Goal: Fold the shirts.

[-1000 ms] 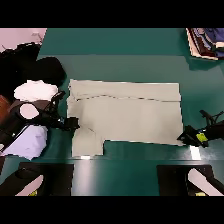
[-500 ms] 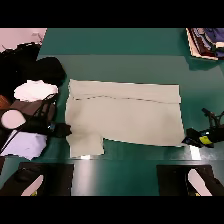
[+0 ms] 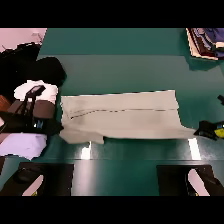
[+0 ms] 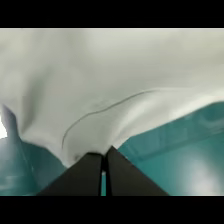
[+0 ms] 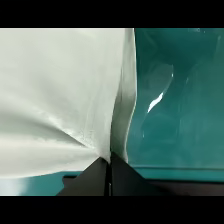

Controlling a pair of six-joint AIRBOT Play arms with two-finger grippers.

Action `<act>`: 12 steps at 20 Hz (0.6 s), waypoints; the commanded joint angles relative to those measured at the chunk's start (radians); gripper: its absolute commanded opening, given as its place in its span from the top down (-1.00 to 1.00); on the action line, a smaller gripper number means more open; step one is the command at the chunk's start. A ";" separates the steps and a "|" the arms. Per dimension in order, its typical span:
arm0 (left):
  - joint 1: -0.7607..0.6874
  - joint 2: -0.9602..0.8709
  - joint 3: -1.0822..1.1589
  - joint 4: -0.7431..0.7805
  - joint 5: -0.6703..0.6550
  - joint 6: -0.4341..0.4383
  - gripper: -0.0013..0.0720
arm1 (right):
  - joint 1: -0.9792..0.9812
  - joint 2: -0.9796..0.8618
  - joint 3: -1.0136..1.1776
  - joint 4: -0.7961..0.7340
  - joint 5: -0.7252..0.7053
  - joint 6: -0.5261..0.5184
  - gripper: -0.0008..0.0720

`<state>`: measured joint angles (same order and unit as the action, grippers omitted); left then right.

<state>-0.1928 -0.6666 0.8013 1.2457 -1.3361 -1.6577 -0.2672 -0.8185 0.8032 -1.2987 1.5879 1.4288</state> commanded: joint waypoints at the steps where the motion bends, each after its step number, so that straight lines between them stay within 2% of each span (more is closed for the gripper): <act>1: 0.014 -0.160 0.058 0.065 0.181 0.051 0.89 | 0.085 -0.161 0.134 0.024 -0.090 0.002 0.94; 4: 0.047 -0.353 0.132 0.065 0.298 0.096 0.89 | 0.194 -0.352 0.277 0.024 -0.188 0.003 0.94; 7: 0.071 -0.522 0.229 0.059 0.392 0.140 0.89 | 0.256 -0.530 0.426 0.024 -0.220 0.003 0.94; 12: 0.071 -0.699 0.307 0.053 0.498 0.146 0.89 | 0.286 -0.751 0.641 0.035 -0.261 0.003 0.93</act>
<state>-0.1257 -1.2682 1.0649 1.3014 -0.9230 -1.5253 -0.0029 -1.4460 1.3251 -1.2728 1.3609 1.4319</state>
